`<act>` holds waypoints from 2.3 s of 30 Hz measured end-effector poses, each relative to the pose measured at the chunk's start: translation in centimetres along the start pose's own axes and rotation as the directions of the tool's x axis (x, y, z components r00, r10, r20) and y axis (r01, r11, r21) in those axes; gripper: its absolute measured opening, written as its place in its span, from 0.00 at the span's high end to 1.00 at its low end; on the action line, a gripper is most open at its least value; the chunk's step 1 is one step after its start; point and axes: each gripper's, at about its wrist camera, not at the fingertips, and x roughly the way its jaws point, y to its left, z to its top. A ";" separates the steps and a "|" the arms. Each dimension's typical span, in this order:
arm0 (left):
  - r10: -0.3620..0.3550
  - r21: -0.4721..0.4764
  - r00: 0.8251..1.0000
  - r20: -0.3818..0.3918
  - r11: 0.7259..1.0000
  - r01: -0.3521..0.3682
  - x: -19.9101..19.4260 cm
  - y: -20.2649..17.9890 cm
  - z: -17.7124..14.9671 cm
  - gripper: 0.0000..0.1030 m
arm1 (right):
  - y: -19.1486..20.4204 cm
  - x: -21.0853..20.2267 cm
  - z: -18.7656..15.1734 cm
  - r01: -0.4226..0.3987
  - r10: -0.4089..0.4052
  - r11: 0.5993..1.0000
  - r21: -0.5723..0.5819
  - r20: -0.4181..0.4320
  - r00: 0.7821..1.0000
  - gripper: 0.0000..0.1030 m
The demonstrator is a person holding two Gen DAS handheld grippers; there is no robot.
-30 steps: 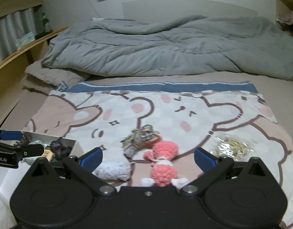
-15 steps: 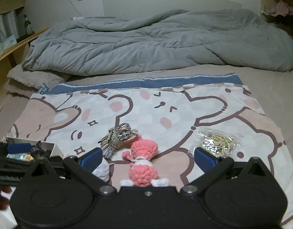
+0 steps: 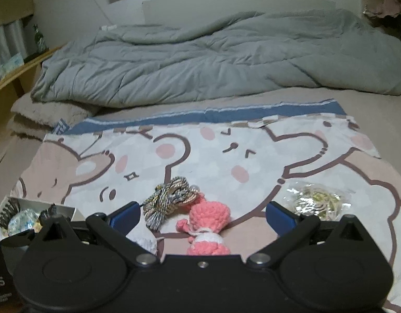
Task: Organize objects
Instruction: 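Move both tools from the box toward the white yarn ball and pink doll, then grasp the pink crocheted doll with the right tool while the left tool grasps the white yarn ball, then carry the pink doll and white yarn ball over the white box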
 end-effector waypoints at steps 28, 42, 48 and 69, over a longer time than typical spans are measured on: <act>-0.025 0.024 0.992 -0.121 0.999 0.028 5.5 -0.5 -0.4 0.00 | -1.3 10.5 -1.0 0.027 0.004 0.996 0.088 -0.327 0.945 0.39; -0.081 -0.027 0.986 -0.146 0.997 0.078 6.1 0.3 0.2 0.10 | -1.4 12.1 -1.4 0.048 0.000 0.992 0.120 -0.376 0.927 0.58; -0.079 0.033 0.983 -0.164 0.996 0.085 5.9 -0.3 0.1 0.20 | -0.8 11.2 -1.2 0.021 0.020 0.994 0.107 -0.371 0.928 0.58; 0.024 0.010 0.988 -0.150 1.000 -0.023 5.9 -0.8 -0.5 0.23 | -1.6 9.1 -1.4 0.020 0.016 0.996 0.091 -0.374 0.927 0.59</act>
